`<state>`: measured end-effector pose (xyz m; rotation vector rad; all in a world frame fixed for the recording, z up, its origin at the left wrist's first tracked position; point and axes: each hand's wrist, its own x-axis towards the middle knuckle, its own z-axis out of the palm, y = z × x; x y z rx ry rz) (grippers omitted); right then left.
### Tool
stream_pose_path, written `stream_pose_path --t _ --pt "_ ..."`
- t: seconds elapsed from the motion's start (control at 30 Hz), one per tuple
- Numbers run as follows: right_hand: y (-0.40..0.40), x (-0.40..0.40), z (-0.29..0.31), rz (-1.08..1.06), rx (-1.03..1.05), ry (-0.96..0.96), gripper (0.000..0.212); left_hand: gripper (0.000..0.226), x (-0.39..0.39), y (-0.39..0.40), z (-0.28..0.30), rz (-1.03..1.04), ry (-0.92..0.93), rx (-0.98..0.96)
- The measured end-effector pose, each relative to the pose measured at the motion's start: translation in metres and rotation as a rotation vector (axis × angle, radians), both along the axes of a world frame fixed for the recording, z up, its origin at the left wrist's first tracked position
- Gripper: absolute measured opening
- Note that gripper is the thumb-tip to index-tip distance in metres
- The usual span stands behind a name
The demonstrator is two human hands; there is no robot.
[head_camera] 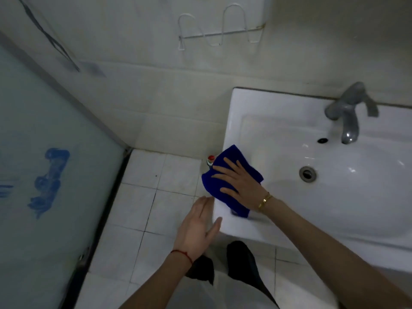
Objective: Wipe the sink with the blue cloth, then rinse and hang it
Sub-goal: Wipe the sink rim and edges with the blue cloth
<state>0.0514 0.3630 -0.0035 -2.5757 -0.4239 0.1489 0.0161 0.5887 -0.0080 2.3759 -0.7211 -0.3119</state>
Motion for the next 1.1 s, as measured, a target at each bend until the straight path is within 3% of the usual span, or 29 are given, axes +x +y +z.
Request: stream_pose_path --t 0.23,0.4,0.6,0.83,1.1 --pt "0.035 -0.082 0.024 -0.240 0.060 0.198 0.046 0.051 0.012 0.024 0.003 -0.181 -0.039 -0.042" --pt "0.036 -0.126 0.037 -0.475 -0.268 0.132 0.056 0.060 0.027 0.019 0.002 -0.241 -0.174 0.001" --pt "0.039 -0.179 0.048 -0.555 -0.538 0.042 0.050 0.058 0.026 -0.011 0.010 -0.370 -0.251 -0.015" --pt "0.065 -0.159 0.028 -0.684 -0.368 0.027 0.051 0.060 0.022 -0.019 -0.001 -0.451 -0.328 0.140" --pt "0.016 -0.200 0.021 -0.880 -0.292 -0.018 0.058 0.046 0.013 -0.033 0.000 -0.396 -0.263 -0.009"
